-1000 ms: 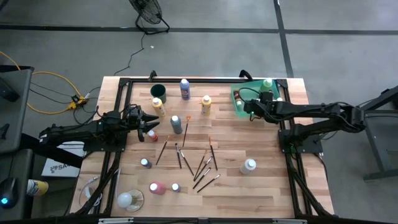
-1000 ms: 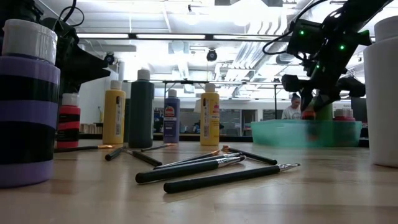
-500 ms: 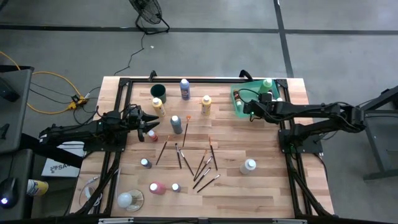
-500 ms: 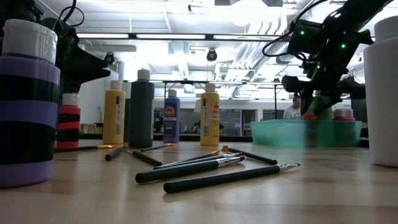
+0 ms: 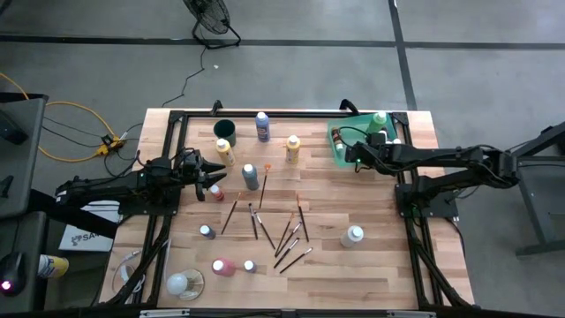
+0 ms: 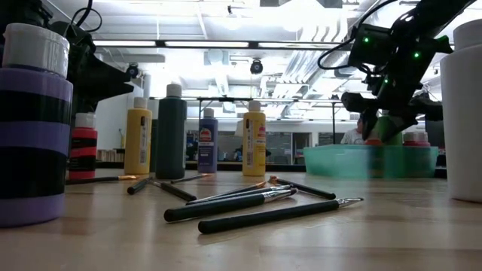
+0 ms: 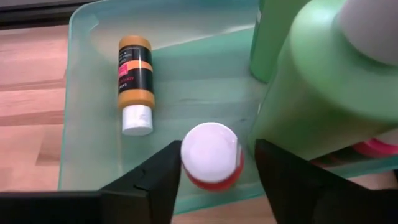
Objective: Pick & Place Paint Supplies
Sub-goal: Put the small orange paint bottle into the green bin, then put the big white paint bottle into the green bin
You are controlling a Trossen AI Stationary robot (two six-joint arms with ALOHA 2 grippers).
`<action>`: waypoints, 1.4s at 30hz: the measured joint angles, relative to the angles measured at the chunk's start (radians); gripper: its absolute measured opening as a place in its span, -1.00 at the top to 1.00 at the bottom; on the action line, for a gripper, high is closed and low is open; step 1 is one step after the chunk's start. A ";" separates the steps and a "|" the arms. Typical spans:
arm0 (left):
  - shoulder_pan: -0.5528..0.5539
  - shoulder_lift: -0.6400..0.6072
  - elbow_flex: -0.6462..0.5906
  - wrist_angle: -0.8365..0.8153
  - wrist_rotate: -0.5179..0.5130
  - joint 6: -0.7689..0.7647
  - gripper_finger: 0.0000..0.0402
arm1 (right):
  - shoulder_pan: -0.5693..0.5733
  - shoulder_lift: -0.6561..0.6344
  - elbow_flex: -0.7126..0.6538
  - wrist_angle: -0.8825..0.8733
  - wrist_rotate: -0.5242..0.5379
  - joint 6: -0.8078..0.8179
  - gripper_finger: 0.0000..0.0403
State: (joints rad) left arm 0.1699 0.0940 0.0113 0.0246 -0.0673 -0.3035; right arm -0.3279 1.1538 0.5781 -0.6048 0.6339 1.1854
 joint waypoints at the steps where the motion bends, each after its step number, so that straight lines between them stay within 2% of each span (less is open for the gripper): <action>1: 0.000 0.000 0.000 0.000 0.000 0.000 0.24 | 0.000 0.000 0.000 0.000 -0.004 -0.001 -0.06; 5: 0.000 0.000 0.000 0.000 0.000 0.000 0.24 | 0.000 -0.014 0.000 0.001 -0.015 -0.011 -0.26; 9: 0.000 0.000 0.000 0.000 0.000 0.000 0.24 | 0.000 -0.047 0.000 0.002 -0.034 -0.050 -0.38; 23: 0.000 0.000 0.000 0.000 0.000 0.000 0.24 | 0.022 -0.262 0.000 0.003 -0.113 -0.276 -0.38; 31: 0.000 0.000 0.000 0.000 0.000 0.000 0.24 | 0.190 -0.400 0.000 -0.050 -0.218 -0.319 -0.37; 42: 0.000 0.000 0.000 0.000 0.000 0.000 0.24 | 0.542 -0.559 0.000 -0.208 -0.289 -0.327 -0.37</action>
State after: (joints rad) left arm 0.1699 0.0943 0.0113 0.0245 -0.0669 -0.3035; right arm 0.2137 0.5943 0.5781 -0.8123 0.3451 0.8589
